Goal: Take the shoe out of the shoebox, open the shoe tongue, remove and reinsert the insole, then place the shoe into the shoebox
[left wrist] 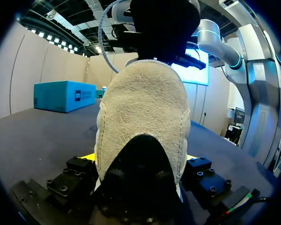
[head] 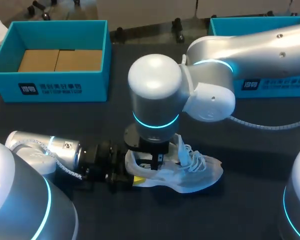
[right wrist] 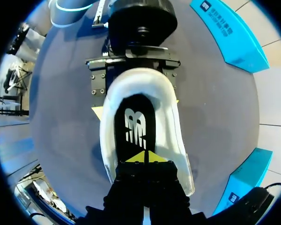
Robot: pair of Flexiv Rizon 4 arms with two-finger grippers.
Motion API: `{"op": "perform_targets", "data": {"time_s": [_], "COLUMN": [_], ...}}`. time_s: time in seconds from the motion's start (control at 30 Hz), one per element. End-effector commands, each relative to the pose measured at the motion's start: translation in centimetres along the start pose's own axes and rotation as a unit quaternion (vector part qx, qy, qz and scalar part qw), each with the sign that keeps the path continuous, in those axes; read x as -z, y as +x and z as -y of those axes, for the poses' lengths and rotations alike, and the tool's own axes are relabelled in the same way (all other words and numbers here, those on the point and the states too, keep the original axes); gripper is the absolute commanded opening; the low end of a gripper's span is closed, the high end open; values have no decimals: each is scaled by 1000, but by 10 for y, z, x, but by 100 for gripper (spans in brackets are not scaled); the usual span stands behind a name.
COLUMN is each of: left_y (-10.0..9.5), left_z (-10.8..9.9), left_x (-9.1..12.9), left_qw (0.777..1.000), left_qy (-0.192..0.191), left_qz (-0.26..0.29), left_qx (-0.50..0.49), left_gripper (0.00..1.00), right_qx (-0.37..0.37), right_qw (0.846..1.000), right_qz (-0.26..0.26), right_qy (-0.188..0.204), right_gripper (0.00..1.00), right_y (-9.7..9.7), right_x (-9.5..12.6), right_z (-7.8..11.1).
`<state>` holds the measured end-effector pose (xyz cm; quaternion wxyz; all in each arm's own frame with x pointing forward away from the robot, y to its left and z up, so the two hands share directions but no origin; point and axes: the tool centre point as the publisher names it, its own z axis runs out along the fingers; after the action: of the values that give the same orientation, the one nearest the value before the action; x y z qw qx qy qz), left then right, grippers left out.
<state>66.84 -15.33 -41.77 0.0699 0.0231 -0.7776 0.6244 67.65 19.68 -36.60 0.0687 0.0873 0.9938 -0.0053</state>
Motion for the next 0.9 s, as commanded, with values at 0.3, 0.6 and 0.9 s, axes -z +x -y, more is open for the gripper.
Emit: {"op": "perform_targets", "data": {"time_s": [0.3,0.6,0.9], "left_y": [1,1,1], "left_z": [1,1,1], "left_x": [1,1,1], "left_qw": [1000,1000,1000], "left_qy": [-1,-1,-1], "left_qz": [1,1,1], "left_qx": [0,0,0], "left_gripper": [0,0,0], "right_qx": [-35,-57,-55], "right_qw": [999,998,998], "right_qz": [6,15,1], "right_qy": [-5,-6,-3], "right_gripper": [0,0,11], "right_y": [2,-4,-9], "right_x": [-7,-13,-26], "right_z": [26,40,36]}}
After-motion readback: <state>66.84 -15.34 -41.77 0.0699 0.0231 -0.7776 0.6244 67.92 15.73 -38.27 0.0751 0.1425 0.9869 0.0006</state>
